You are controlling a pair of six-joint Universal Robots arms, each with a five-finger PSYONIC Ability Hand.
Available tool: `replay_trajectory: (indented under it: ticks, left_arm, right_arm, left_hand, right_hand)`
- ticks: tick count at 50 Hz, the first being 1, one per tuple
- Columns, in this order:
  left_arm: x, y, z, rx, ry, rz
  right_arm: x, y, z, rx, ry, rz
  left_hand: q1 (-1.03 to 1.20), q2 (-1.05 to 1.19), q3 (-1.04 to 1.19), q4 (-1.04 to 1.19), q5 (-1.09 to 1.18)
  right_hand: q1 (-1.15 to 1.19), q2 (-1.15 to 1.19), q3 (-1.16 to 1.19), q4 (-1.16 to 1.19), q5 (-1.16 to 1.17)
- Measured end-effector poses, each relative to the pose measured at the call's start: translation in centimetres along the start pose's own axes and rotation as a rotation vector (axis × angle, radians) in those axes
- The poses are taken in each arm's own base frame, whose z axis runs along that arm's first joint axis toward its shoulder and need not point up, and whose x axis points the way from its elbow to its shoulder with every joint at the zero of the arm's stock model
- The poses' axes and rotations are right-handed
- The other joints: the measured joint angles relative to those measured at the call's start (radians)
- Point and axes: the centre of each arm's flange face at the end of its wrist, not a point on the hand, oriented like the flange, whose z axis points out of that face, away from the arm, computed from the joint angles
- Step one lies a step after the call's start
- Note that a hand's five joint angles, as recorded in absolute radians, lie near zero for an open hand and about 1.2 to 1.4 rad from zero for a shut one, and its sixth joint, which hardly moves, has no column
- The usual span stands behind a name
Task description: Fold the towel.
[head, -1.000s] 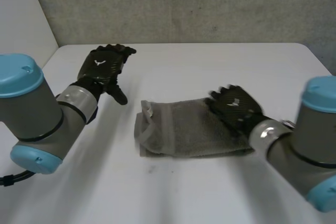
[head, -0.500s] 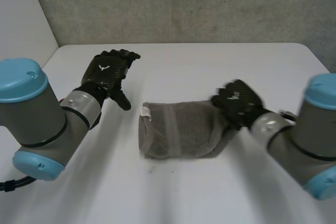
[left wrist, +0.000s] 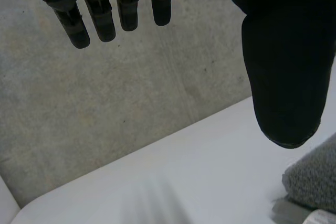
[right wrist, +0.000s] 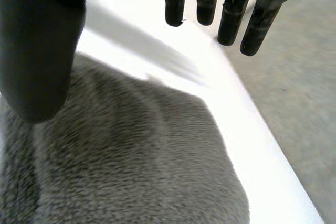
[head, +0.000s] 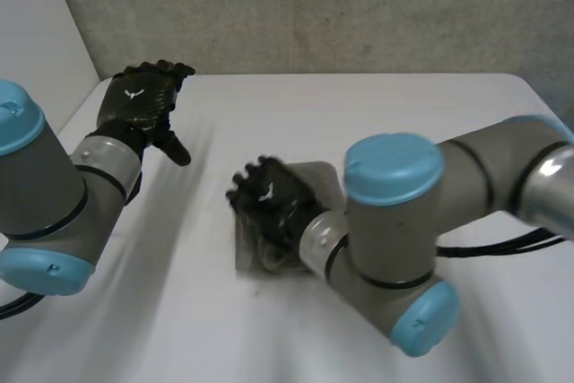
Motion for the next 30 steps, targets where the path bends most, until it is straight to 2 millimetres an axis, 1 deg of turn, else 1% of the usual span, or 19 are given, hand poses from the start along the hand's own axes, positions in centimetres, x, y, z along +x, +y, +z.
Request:
replay_trajectory:
  ticks: [1,3,6,9,11,13,15,18,19,20,23,27,30]
  left_arm:
    - [0.1,0.0,0.0,0.002,0.002,-0.003]
    - [0.6,-0.3,0.2,0.014,0.017,-0.026]
    - [1.6,-0.5,0.2,0.022,0.044,-0.058]
    - [3.0,-0.5,0.2,0.025,0.082,-0.098]
    - [4.1,-0.3,0.1,0.018,0.108,-0.122]
    - [4.7,-0.1,0.0,0.01,0.126,-0.137]
    - [6.0,0.7,-0.3,-0.014,0.16,-0.167]
    - [7.2,1.6,-0.8,-0.047,0.189,-0.192]
    - [7.8,2.3,-1.1,-0.075,0.202,-0.207]
    - [8.0,2.6,-1.2,-0.09,0.207,-0.214]
    - [8.9,4.7,-1.9,-0.183,0.216,-0.248]
    - [9.2,7.1,-2.6,-0.285,0.189,-0.275]
    - [9.1,8.3,-2.7,-0.326,0.162,-0.277]
  right_arm:
    - [0.3,-0.1,-0.2,0.004,0.009,0.023]
    - [2.6,-0.2,-1.3,0.028,0.063,0.162]
    - [4.6,0.1,-2.4,0.046,0.107,0.29]
    - [7.4,1.2,-3.8,0.048,0.17,0.446]
    - [8.6,2.1,-4.4,0.037,0.203,0.51]
    - [9.4,2.8,-4.8,0.026,0.226,0.548]
    - [10.5,4.1,-5.3,0.002,0.263,0.598]
    - [11.2,5.2,-5.5,-0.022,0.292,0.625]
    - [11.5,5.9,-5.6,-0.039,0.305,0.636]
    - [11.6,6.1,-5.6,-0.045,0.309,0.639]
    - [11.8,7.2,-5.5,-0.073,0.322,0.65]
    - [11.5,8.1,-4.9,-0.097,0.316,0.657]
    - [11.2,8.4,-4.6,-0.106,0.307,0.658]
  left_hand:
    - [0.0,0.0,0.0,0.0,0.0]
    - [0.0,0.0,0.0,0.0,0.0]
    - [0.0,0.0,0.0,0.0,0.0]
    - [0.0,0.0,0.0,0.0,0.0]
    - [0.0,0.0,0.0,0.0,0.0]
    - [0.0,0.0,0.0,0.0,0.0]
    - [0.0,0.001,0.0,0.001,0.0]
    - [0.0,0.002,0.002,0.002,0.001]
    - [0.001,0.002,0.002,0.002,0.003]
    - [0.002,0.003,0.002,0.003,0.004]
    - [0.003,0.005,0.003,0.003,0.004]
    - [0.003,0.006,0.003,0.003,0.004]
    - [0.003,0.006,0.003,0.003,0.004]
  right_hand:
    - [-0.002,0.0,0.0,0.0,0.0]
    - [-0.011,0.0,0.0,0.0,0.0]
    - [-0.011,0.0,0.0,0.0,0.0]
    - [-0.011,0.0,0.0,0.0,0.0]
    - [-0.011,0.0,0.0,0.0,0.0]
    - [-0.011,0.0,0.0,0.0,0.0]
    - [-0.011,0.0,0.0,0.0,0.0]
    - [-0.011,0.0,0.0,0.0,0.0]
    - [-0.011,0.0,0.0,0.0,0.0]
    - [-0.011,0.0,0.0,0.0,0.0]
    - [-0.011,0.0,0.0,0.0,0.0]
    - [-0.011,0.0,0.0,0.0,0.0]
    - [-0.011,0.0,0.0,0.0,0.0]
